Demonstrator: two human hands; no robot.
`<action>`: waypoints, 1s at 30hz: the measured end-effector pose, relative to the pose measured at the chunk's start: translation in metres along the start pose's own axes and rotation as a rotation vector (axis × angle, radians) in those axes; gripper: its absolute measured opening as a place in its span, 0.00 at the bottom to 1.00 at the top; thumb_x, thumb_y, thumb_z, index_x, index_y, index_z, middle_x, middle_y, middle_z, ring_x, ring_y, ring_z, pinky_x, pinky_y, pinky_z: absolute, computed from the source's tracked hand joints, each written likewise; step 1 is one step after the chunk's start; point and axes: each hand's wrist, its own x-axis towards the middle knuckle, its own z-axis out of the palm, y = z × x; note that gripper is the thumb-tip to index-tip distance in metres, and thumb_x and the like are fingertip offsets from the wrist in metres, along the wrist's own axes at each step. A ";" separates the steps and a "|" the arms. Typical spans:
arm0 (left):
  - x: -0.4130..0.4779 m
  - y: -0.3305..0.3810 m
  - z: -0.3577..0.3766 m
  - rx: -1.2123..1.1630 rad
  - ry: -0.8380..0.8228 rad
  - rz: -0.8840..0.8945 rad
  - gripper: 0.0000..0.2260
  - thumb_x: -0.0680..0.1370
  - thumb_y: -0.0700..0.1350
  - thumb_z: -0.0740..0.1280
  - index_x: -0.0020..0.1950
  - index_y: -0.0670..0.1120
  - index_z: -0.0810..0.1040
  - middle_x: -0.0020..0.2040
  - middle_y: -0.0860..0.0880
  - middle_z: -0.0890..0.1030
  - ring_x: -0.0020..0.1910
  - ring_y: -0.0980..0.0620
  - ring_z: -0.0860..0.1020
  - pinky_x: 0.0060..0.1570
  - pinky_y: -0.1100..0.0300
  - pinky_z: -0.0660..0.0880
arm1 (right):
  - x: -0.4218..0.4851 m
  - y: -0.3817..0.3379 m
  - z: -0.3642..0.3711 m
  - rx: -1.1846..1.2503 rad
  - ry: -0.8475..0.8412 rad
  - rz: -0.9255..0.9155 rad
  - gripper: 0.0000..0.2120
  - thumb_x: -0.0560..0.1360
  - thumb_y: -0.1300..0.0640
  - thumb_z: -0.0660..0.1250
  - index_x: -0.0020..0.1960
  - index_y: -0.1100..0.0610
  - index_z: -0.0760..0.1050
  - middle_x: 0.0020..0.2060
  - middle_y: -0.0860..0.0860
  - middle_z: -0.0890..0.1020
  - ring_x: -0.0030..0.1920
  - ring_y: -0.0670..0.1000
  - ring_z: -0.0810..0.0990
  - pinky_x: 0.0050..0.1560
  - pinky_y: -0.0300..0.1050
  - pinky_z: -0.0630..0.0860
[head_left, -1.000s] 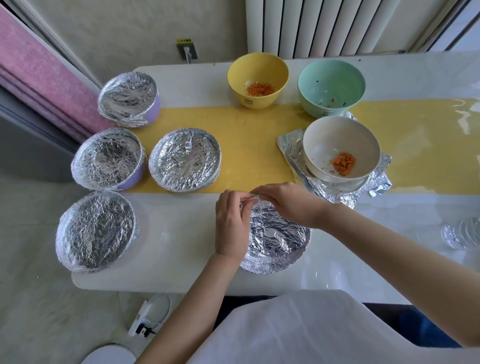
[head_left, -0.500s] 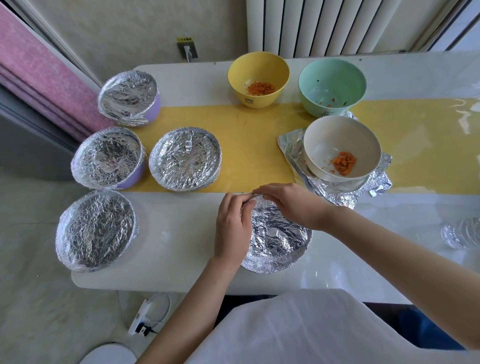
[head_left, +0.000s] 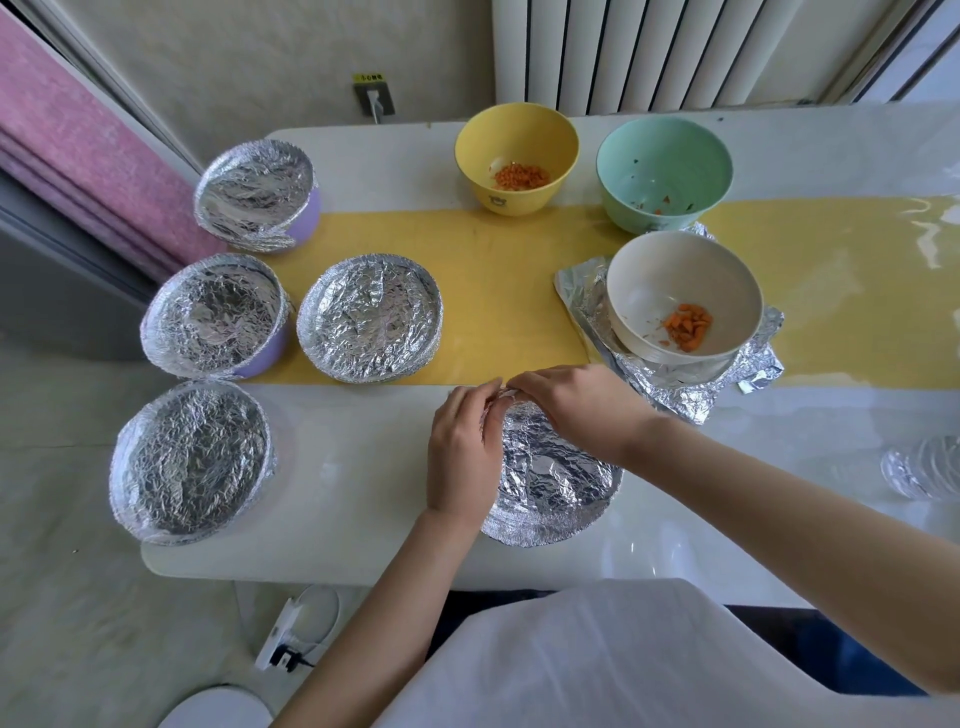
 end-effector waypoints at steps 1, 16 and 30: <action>0.000 -0.001 -0.001 -0.009 -0.023 -0.008 0.15 0.78 0.47 0.60 0.56 0.39 0.79 0.48 0.45 0.80 0.46 0.47 0.79 0.48 0.54 0.74 | -0.001 0.001 0.001 0.001 0.000 -0.005 0.15 0.67 0.69 0.60 0.52 0.60 0.78 0.34 0.54 0.82 0.28 0.56 0.78 0.23 0.47 0.74; -0.006 0.005 0.000 0.082 0.025 0.029 0.11 0.76 0.39 0.63 0.54 0.37 0.81 0.45 0.41 0.84 0.50 0.37 0.79 0.45 0.41 0.78 | 0.002 -0.006 -0.001 -0.047 -0.164 0.073 0.20 0.74 0.70 0.55 0.64 0.59 0.70 0.51 0.55 0.80 0.47 0.57 0.79 0.44 0.52 0.77; 0.008 0.002 -0.002 -0.176 -0.065 -0.190 0.14 0.76 0.42 0.68 0.62 0.43 0.76 0.50 0.49 0.83 0.47 0.54 0.81 0.45 0.65 0.75 | 0.010 0.000 -0.002 0.054 -0.211 0.143 0.21 0.74 0.73 0.54 0.62 0.58 0.71 0.50 0.53 0.79 0.40 0.53 0.75 0.35 0.44 0.67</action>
